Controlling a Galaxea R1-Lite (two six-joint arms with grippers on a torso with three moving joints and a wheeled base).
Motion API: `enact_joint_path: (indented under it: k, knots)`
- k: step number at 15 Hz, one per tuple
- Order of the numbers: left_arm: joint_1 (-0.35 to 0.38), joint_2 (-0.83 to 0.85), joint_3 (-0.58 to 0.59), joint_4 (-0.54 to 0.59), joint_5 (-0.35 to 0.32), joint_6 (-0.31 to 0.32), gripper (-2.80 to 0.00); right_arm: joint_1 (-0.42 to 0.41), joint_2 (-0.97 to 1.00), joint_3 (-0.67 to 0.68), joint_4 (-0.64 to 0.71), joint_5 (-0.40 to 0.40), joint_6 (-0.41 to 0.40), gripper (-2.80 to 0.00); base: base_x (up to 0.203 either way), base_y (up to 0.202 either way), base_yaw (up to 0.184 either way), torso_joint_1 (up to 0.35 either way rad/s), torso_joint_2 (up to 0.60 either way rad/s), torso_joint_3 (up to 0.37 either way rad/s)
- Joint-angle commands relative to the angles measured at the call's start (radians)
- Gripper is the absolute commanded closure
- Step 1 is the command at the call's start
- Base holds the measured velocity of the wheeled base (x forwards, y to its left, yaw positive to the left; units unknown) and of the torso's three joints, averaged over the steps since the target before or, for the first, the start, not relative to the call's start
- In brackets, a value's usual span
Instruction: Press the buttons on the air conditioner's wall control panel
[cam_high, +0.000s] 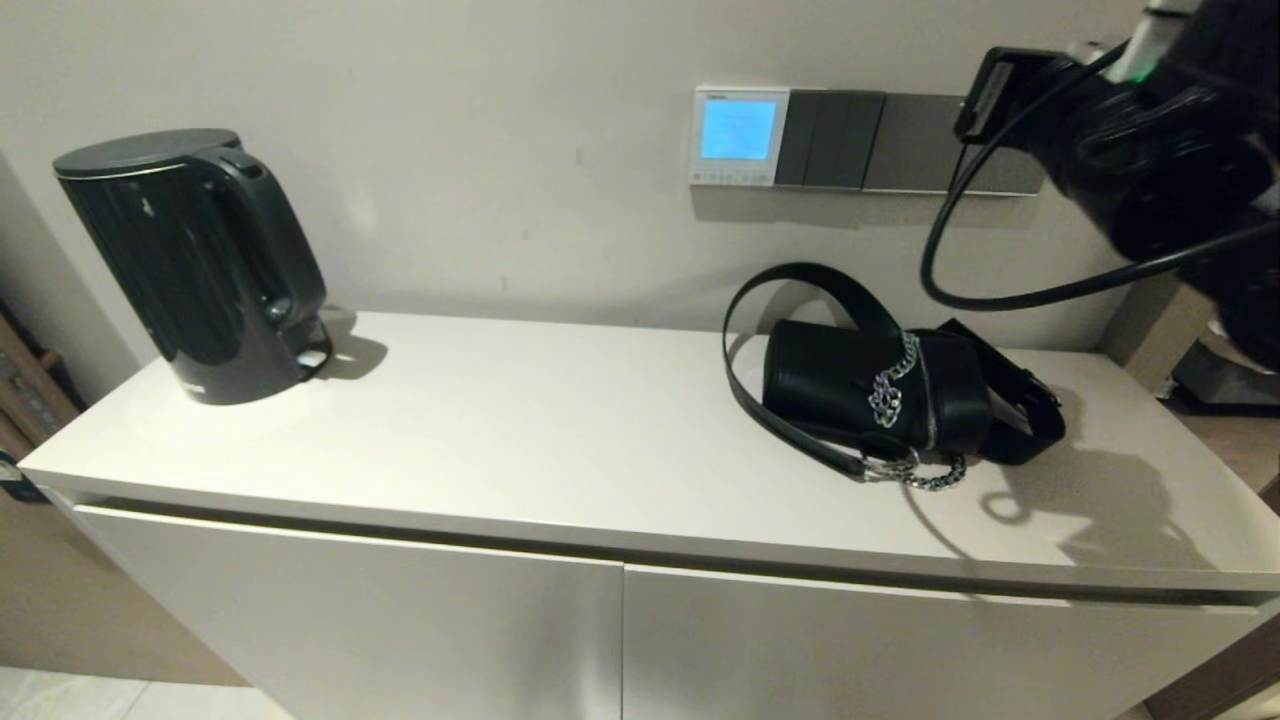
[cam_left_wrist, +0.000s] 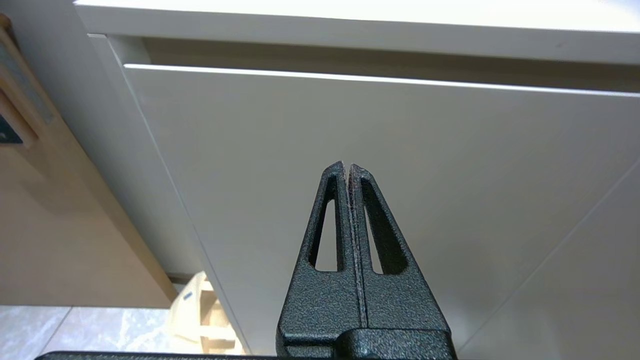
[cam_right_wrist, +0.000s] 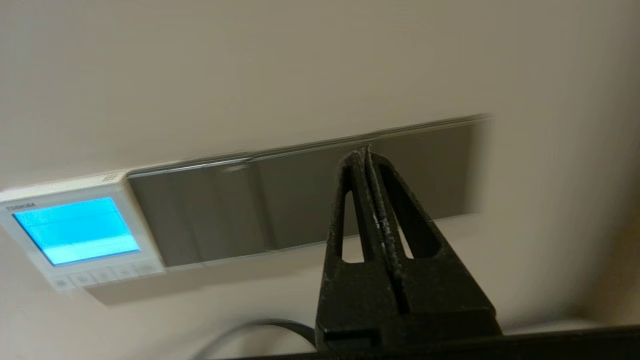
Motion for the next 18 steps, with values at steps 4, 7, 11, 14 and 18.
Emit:
enact_joint_path:
  k: [4, 7, 11, 14, 18]
  knots:
    - [-0.001, 0.001, -0.003, 0.003, -0.001, 0.0, 0.0, -0.036, -0.334, -0.026, 0.337, -0.023, -0.018, 0.0, 0.0, 0.0, 0.0, 0.0, 0.0, 0.0]
    - [0.0, 0.001, -0.003, 0.003, -0.001, 0.0, 0.0, -0.032, -0.444, -0.034, 0.435, -0.048, -0.025, 0.0, 0.0, 0.0, 0.0, 0.0, 0.0, 0.0]
    - [-0.001, 0.001, -0.003, 0.003, -0.001, 0.0, 0.0, -0.218, -0.573, 0.041, 0.568, 0.124, 0.0, 0.0, 0.0, 0.0, 0.0, 0.0, 0.0, 0.0]
    - [-0.001, 0.001, -0.003, 0.003, -0.001, 0.0, 0.0, -0.286, -0.655, 0.265, 0.584, 0.237, 0.033, 0.0, 0.0, 0.0, 0.0, 0.0, 0.0, 0.0]
    - [0.0, 0.001, -0.003, 0.003, -0.001, 0.0, 0.0, -0.366, -0.802, 0.601, 0.584, 0.433, 0.073, 0.0, 0.0, 0.0, 0.0, 0.0, 0.0, 0.0]
